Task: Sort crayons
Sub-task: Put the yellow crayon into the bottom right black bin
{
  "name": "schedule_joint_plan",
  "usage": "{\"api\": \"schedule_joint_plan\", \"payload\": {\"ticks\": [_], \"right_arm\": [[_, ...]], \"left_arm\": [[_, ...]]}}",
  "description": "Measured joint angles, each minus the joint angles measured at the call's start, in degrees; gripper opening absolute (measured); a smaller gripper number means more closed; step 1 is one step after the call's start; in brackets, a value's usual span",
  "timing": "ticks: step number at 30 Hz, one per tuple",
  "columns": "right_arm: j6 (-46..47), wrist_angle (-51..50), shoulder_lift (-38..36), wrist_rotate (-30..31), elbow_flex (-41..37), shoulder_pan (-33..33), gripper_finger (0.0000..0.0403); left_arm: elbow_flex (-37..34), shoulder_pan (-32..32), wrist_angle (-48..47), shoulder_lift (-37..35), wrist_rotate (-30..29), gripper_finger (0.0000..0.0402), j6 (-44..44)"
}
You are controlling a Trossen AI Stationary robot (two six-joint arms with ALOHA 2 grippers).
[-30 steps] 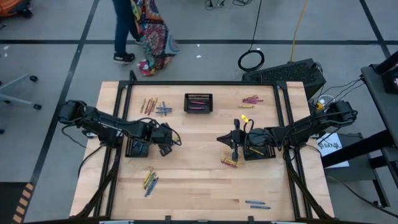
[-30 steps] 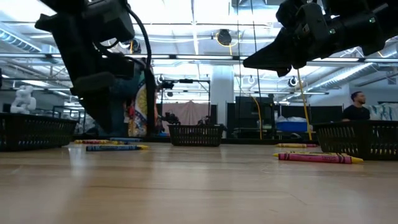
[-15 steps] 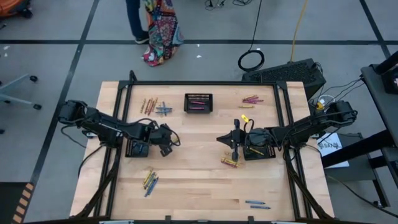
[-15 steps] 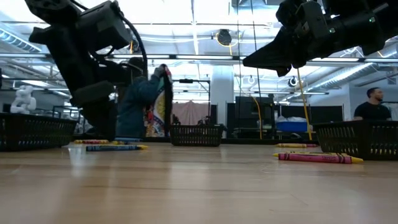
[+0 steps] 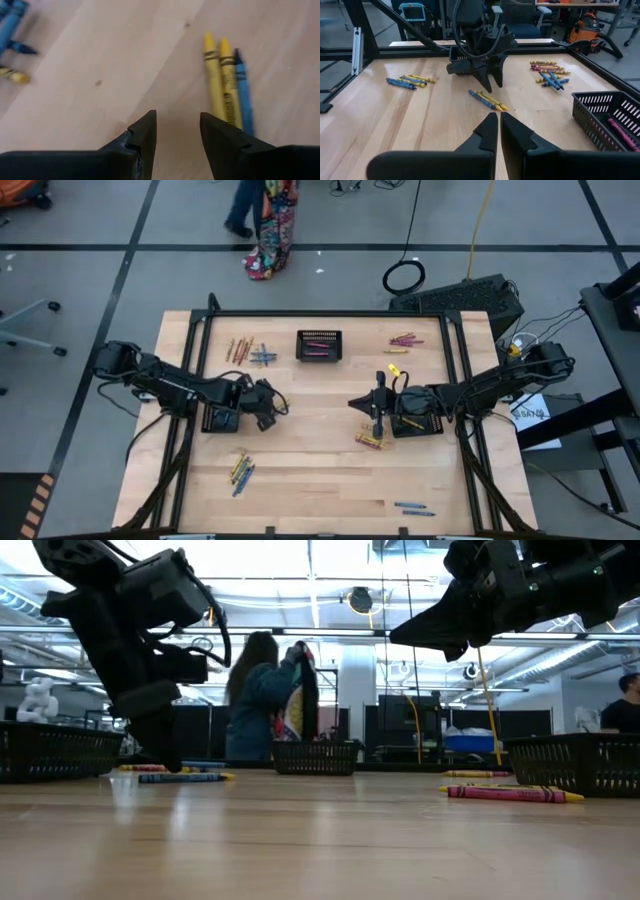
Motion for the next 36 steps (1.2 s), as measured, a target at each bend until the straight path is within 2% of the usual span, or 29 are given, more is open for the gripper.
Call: {"api": "schedule_joint_plan", "payload": {"ticks": [4,8,26,33,36], "right_arm": [[0.0,0.0,0.0,0.0,0.0,0.0,0.0006],[0.0,0.0,0.0,0.0,0.0,0.0,0.0006],[0.4,0.0,0.0,-0.2,0.0,0.0,0.0006],[0.4,0.0,0.0,-0.2,0.0,0.0,0.0006],[0.4,0.0,0.0,-0.2,0.0,0.0,0.0006]], "left_arm": [[0.0,-0.1,2.5,-0.7,-1.5,0.0148,0.4],[0.0,-0.1,5.4,-0.7,1.0,0.0148,1.9],[-0.3,-0.1,5.3,1.3,1.3,0.0148,1.5],[0.8,-0.1,1.5,1.3,-7.5,0.0148,1.4],[1.2,-0.1,1.8,1.3,-7.6,0.0148,1.9]]}}
